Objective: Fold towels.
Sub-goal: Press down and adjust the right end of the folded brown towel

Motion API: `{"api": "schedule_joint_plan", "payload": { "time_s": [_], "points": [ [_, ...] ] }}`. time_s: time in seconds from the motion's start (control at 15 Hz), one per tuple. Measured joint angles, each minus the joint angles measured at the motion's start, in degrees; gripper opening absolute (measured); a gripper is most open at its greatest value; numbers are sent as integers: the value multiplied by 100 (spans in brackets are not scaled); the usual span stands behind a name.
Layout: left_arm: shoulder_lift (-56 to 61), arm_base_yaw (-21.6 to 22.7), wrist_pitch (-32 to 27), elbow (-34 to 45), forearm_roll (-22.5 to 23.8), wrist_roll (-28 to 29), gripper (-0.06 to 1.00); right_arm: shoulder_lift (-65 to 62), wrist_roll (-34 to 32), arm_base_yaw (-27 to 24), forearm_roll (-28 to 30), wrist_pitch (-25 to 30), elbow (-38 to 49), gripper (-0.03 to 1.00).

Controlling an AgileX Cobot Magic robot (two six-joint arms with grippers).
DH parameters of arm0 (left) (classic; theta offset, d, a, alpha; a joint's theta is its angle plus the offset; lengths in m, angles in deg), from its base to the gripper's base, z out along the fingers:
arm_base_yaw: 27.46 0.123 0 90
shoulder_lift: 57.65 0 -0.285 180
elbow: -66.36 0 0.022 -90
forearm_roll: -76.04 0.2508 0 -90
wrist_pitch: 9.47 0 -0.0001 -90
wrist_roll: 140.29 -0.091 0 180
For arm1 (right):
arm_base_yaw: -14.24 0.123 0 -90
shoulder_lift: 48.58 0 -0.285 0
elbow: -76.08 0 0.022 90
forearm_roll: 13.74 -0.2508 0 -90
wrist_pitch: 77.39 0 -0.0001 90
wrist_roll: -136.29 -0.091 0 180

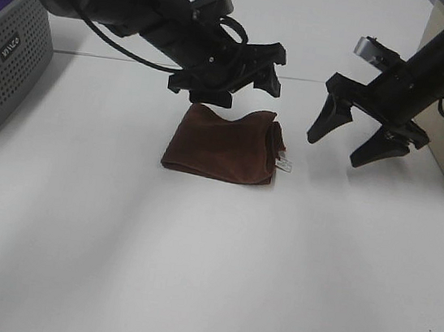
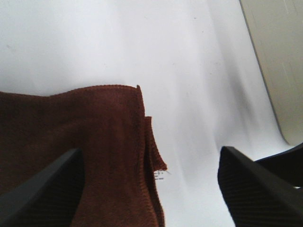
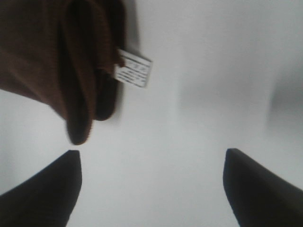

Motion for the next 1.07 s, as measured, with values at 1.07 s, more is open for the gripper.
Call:
{"api": "schedule_joint_plan", "payload": {
  "time_s": [1.07],
  "points": [
    [166, 1306, -1868, -6, 1713, 103, 72, 1518, 2097, 791, -3839, -481, -779, 77]
  ]
}}
